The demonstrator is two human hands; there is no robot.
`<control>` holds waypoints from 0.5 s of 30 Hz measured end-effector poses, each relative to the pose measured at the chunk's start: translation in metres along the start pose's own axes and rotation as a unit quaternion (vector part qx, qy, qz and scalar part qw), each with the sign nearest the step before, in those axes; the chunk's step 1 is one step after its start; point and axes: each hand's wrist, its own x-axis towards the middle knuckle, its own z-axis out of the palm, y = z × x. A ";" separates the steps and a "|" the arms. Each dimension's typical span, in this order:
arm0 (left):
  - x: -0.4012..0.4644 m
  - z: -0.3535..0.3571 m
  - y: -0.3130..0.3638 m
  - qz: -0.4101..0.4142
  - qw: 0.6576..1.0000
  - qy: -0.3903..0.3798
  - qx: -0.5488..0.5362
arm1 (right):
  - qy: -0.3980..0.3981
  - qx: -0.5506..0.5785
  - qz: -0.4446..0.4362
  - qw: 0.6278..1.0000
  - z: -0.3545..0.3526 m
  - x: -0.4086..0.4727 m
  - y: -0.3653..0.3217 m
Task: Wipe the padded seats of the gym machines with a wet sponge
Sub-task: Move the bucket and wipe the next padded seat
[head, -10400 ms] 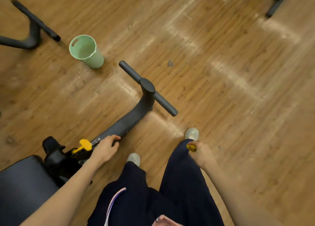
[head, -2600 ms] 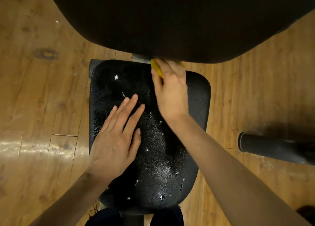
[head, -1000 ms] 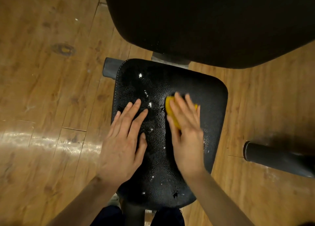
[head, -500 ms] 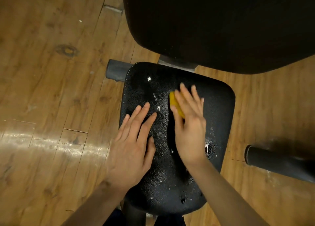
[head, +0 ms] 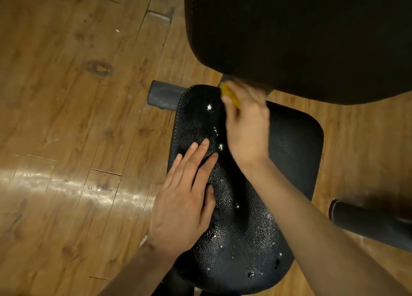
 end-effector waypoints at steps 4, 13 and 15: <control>0.001 0.000 0.000 0.003 1.000 -0.006 0.002 | -0.086 0.004 -0.065 0.994 -0.025 0.001 0.024; 0.002 -0.002 0.001 -0.008 1.000 -0.007 -0.002 | -0.074 0.015 -0.106 0.992 0.005 0.013 -0.013; 0.002 -0.002 0.002 -0.009 1.000 -0.011 0.005 | -0.121 0.025 -0.151 0.981 0.003 0.018 -0.010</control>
